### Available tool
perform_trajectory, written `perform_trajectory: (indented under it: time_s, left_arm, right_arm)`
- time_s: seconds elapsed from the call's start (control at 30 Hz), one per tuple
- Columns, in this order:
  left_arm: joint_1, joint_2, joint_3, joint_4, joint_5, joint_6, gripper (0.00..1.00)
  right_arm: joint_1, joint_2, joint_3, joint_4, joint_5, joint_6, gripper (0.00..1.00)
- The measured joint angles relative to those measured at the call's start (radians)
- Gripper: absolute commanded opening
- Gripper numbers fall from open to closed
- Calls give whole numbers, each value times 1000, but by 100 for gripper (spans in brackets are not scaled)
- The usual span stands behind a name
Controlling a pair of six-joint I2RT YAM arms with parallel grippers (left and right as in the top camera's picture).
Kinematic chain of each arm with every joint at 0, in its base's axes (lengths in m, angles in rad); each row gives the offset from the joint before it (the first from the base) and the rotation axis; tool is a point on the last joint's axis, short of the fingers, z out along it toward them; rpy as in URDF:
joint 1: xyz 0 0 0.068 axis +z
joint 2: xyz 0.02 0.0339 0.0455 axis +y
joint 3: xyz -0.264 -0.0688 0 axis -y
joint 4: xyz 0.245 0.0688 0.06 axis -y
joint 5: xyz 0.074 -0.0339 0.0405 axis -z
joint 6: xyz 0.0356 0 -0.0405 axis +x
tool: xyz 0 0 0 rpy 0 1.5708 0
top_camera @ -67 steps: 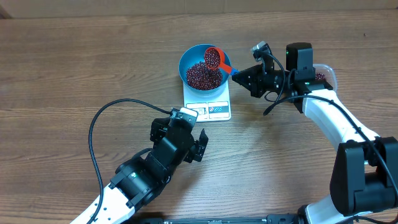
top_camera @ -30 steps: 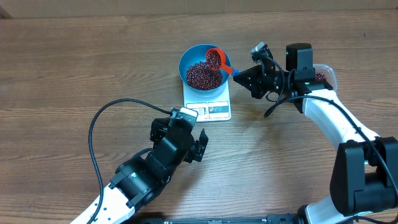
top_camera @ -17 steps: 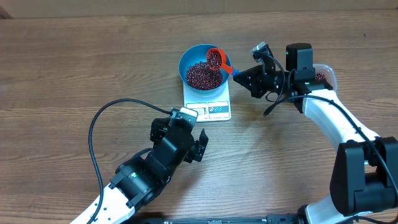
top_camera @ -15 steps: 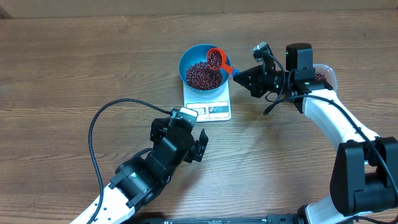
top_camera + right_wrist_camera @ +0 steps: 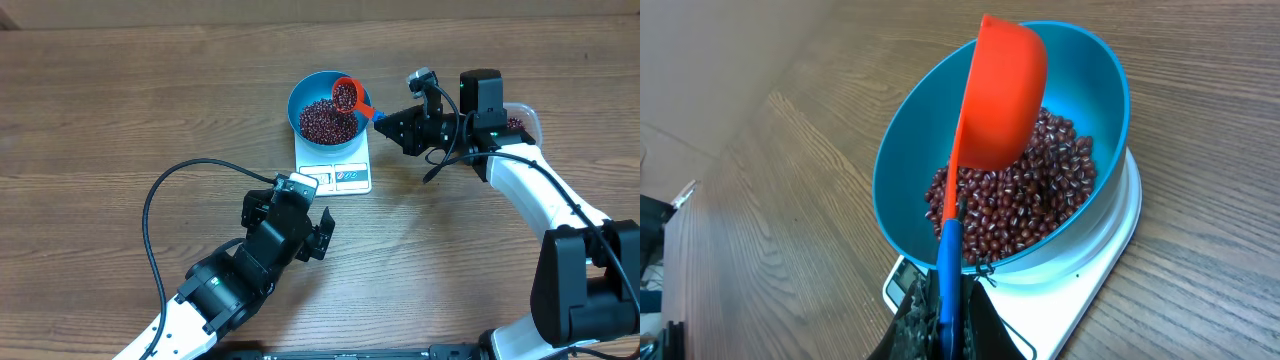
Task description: Scoop item into bowl and weigh 150g on scale
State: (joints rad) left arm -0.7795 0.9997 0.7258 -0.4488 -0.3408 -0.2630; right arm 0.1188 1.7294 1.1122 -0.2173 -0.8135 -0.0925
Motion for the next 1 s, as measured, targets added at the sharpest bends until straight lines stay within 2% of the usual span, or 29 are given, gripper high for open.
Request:
perform_trajectory:
  time_s: [0.37, 1.0]
  left_arm:
    - [0, 0, 0, 0, 0, 0, 100]
    - [0, 0, 0, 0, 0, 0, 100]
  right_arm:
    - [0, 0, 0, 0, 2, -166, 4]
    - [0, 0, 0, 9, -10, -222, 4]
